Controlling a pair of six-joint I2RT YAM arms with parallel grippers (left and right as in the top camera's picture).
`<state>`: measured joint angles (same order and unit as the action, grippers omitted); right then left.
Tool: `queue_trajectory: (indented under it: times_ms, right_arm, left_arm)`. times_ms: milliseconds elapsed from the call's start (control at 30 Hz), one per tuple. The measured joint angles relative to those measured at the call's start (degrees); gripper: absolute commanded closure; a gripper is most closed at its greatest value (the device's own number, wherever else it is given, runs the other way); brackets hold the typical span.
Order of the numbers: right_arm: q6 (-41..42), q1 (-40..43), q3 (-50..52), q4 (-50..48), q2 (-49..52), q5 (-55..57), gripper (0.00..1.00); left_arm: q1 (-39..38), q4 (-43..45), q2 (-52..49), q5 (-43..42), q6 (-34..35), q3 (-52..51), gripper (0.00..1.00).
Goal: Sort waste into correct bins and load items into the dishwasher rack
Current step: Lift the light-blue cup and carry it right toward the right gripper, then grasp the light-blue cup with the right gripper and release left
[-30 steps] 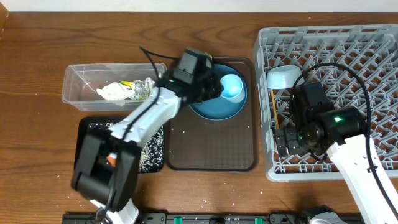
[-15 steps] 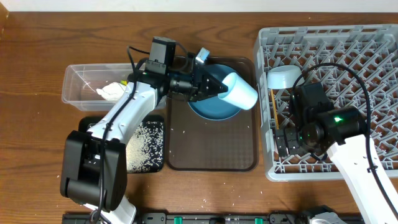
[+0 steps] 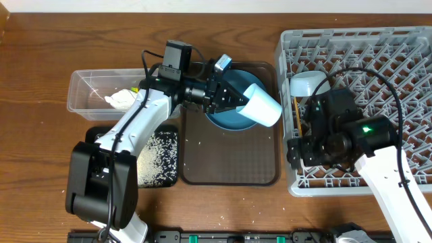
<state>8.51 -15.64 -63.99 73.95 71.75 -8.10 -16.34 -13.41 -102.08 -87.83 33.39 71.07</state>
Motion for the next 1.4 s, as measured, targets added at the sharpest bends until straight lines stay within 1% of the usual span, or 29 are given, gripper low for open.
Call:
queue_trajectory:
  times_ms: [67,100,133,167,300,400,667,867,1000,1033,1067,1200,1267,1400]
  right_arm:
    - [-0.31,0.00,0.00,1.55,0.00,-1.68,0.03]
    - [-1.05,0.00,0.02,1.86,0.00,-2.73,0.05]
    - [-2.34,0.00,0.02,1.95,-0.02,-4.07,0.06]
    - [-4.04,0.00,0.02,1.88,-0.02,-6.05,0.01]
    - [-12.07,0.00,0.07,0.52,-0.70,-15.96,0.01]
    - [-16.06,0.13,0.02,-4.44,-2.14,-20.85,0.01]
    - [-19.37,1.46,-0.02,-12.28,-3.26,-27.08,0.01]
    - [-19.74,1.53,-0.02,-15.15,-3.28,-29.94,0.01]
    - [-19.80,1.53,-0.02,-17.25,-3.28,-31.89,0.03]
    - [-19.82,1.53,-0.02,-17.55,-3.28,-32.15,0.05]
    - [-19.82,1.53,-0.02,-17.79,-3.28,-32.33,0.07]
    - [-20.24,1.53,-0.02,-18.97,-3.28,-32.85,0.26]
    - [-20.37,1.53,-0.02,-19.23,-3.28,-33.05,0.33]
    - [-20.46,1.53,-0.02,-19.23,-3.30,-33.53,0.33]
  left_arm:
    - [0.00,-1.29,0.00,-0.42,-0.66,0.00,0.88]
    - [0.00,-2.16,0.00,-0.48,-1.07,0.00,0.88]
    - [0.00,-3.19,0.00,-0.55,-1.70,0.00,0.88]
    - [0.00,-4.15,0.00,-0.59,-2.27,0.00,0.88]
    - [0.00,-7.82,0.00,-0.70,-5.14,0.00,0.88]
    - [0.00,-10.32,0.00,-0.76,-7.13,0.00,0.88]
    - [-0.61,-16.52,0.00,-0.76,-11.47,0.00,0.88]
    - [-2.21,-16.83,0.00,-0.76,-12.90,0.00,0.88]
    - [-3.89,-16.83,0.00,-0.76,-13.14,0.00,0.88]
    - [-4.33,-16.83,0.00,-0.76,-13.20,0.00,0.89]
    - [-4.70,-16.83,0.00,-0.76,-13.31,0.00,0.88]
    - [-5.33,-16.81,0.00,-0.76,-13.75,0.00,0.87]
    - [-5.29,-16.83,0.00,-0.76,-13.79,0.00,0.87]
    - [-5.20,-16.83,0.00,-0.55,-13.79,0.00,0.87]
